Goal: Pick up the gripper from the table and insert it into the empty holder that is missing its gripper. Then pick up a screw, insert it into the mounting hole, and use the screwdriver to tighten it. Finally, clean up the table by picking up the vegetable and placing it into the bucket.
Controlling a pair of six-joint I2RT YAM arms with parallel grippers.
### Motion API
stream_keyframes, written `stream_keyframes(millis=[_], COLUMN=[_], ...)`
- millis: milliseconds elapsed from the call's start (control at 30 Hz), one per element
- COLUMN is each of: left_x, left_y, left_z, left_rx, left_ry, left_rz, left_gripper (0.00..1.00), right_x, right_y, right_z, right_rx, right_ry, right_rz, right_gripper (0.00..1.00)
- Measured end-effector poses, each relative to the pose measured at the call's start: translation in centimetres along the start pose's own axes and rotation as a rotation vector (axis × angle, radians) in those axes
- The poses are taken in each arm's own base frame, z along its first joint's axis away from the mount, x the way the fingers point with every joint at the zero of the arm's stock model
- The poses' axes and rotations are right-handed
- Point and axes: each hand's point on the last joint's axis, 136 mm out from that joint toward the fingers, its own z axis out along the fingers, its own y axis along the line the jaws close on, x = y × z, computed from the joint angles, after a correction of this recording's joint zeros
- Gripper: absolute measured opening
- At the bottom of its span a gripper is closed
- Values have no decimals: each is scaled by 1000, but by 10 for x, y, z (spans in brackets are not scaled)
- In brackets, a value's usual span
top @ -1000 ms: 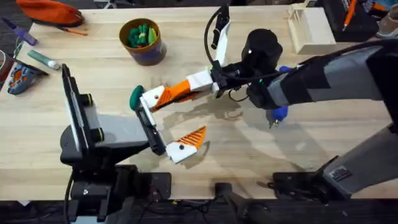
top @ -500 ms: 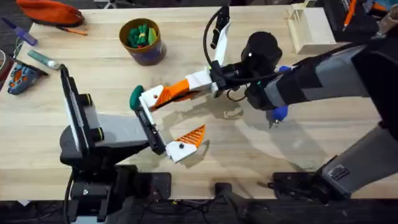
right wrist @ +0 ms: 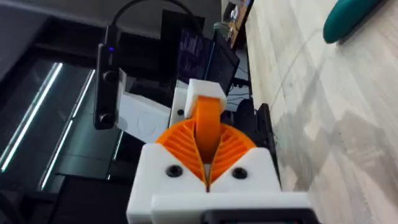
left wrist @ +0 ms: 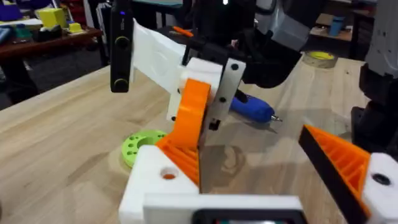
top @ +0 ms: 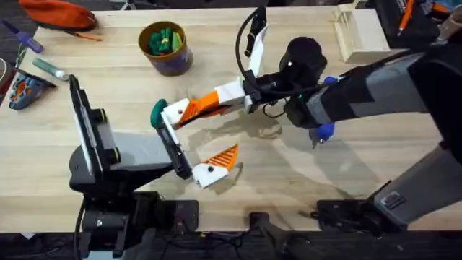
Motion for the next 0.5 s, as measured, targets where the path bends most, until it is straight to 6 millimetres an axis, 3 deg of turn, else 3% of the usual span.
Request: stream_keyframes(millis=[500], left_x=[0], left_y=[1], left_z=[0], left_rx=[-6], left_ry=[0], left_rz=[-11], left_gripper=[987], right_x=[-1], right_y=[-3], right_z=[1], right_rx=[7], right_ry=[-23], right_rz=[10], right_gripper=[8])
